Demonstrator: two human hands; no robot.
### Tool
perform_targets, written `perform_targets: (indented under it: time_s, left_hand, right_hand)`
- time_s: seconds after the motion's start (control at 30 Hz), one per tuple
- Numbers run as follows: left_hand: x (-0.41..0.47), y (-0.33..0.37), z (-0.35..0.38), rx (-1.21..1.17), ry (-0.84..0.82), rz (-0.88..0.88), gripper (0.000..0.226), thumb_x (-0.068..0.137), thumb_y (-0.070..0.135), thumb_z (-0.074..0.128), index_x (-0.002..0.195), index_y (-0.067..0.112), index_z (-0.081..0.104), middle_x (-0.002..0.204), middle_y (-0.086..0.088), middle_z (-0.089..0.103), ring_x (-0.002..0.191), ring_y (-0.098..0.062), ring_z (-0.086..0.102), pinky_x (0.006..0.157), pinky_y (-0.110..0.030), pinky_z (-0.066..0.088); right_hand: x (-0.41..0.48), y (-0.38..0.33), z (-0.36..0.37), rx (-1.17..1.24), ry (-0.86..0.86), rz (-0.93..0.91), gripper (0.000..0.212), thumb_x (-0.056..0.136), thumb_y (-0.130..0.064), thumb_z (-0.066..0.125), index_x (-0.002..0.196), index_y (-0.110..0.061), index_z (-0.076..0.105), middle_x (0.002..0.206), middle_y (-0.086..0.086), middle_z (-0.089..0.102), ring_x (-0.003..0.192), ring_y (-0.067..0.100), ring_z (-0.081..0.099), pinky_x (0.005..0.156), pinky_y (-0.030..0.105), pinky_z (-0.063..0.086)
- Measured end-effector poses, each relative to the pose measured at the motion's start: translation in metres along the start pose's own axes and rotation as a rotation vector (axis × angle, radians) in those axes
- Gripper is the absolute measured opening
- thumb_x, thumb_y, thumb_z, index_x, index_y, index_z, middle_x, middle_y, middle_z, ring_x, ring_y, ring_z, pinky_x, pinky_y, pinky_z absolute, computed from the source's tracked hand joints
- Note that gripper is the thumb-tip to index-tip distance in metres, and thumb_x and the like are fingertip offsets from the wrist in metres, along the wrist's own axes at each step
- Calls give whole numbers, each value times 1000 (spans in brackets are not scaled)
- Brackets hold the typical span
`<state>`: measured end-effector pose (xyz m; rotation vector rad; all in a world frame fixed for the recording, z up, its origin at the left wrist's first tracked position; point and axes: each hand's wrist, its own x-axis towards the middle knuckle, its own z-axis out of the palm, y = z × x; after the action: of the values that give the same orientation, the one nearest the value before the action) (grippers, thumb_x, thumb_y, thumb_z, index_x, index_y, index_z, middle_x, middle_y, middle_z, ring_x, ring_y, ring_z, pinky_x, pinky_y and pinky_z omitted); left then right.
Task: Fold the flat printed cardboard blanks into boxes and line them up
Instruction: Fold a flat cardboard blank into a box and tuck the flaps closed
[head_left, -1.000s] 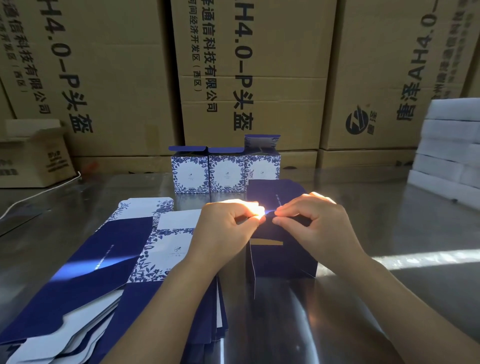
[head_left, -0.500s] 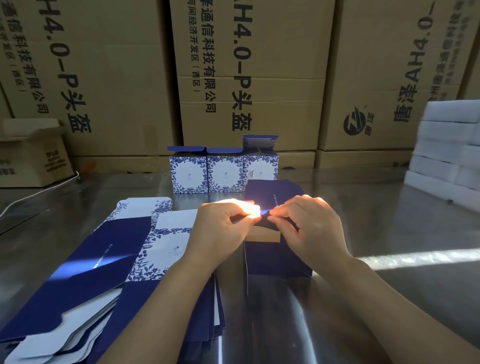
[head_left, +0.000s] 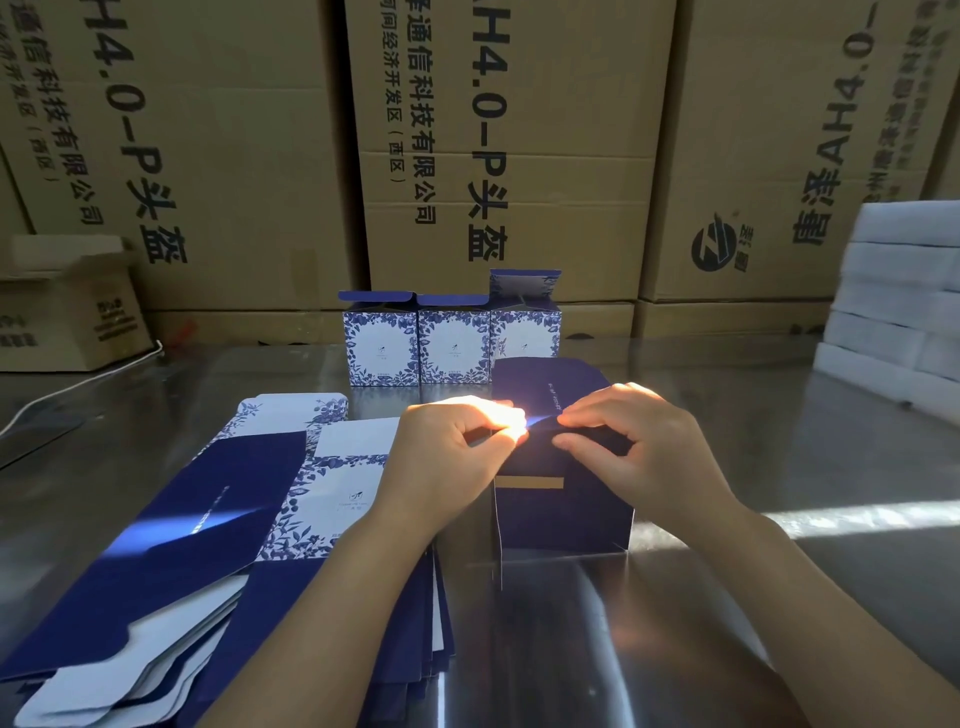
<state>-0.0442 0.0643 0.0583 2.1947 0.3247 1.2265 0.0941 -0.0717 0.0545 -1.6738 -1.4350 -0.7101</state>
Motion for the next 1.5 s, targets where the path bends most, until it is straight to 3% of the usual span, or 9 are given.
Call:
perform_targets:
  time_s: [0.37, 0.67, 1.0, 1.17, 1.3, 1.37, 1.5]
  left_hand:
    - [0, -1, 1, 20, -7, 1, 11, 80, 19, 72, 90, 19, 77, 88, 13, 72, 83, 5, 61, 73, -16, 50]
    - [0, -1, 1, -6, -20, -1, 12, 80, 18, 71, 90, 20, 77, 89, 18, 70, 87, 10, 61, 75, -6, 46]
    - [2, -1, 0, -46, -68, -77, 11, 80, 21, 70, 88, 22, 77, 90, 18, 71, 86, 6, 62, 81, -17, 51]
    - [1, -2, 0, -41, -49, -65, 8, 79, 22, 73, 86, 24, 77, 80, 23, 68, 78, 7, 62, 69, -9, 46]
    - [2, -2, 2, -45, -38, -69, 6, 78, 27, 75, 82, 23, 77, 70, 25, 66, 72, 6, 61, 61, -7, 41]
    - [2, -3, 3, -40, -35, -76, 5, 77, 29, 75, 79, 24, 76, 67, 24, 65, 71, 4, 60, 60, -11, 43]
    - [-1, -1, 6, -78, -100, -37, 9, 80, 26, 73, 88, 24, 76, 82, 2, 68, 81, -15, 61, 74, -42, 51]
  right_hand:
    - [1, -3, 1, -11, 8, 48, 7, 78, -26, 75, 81, -19, 76, 82, -12, 71, 80, 4, 61, 73, 17, 46]
    - [2, 2, -5, 88, -56, 48, 11, 79, -17, 76, 89, -19, 76, 88, -19, 66, 90, 0, 60, 82, 11, 43]
    - [2, -3, -5, 87, -38, 59, 12, 77, -25, 70, 87, -21, 76, 85, -28, 61, 89, 1, 59, 81, 8, 41]
    - [0, -10, 4, -40, -2, 49, 14, 80, -29, 68, 90, -23, 77, 84, -9, 64, 82, 6, 50, 79, 12, 36]
    - [0, -17, 10, -110, 81, 2, 12, 80, -25, 67, 83, -20, 77, 79, -5, 66, 77, 13, 53, 75, 25, 38]
    - [1, -19, 10, -112, 80, -3, 13, 81, -26, 65, 81, -20, 77, 78, -6, 67, 73, 16, 57, 73, 29, 41]
    - [3, -18, 9, -101, 31, -4, 15, 83, -29, 64, 84, -23, 78, 77, -9, 68, 73, 15, 58, 71, 35, 45]
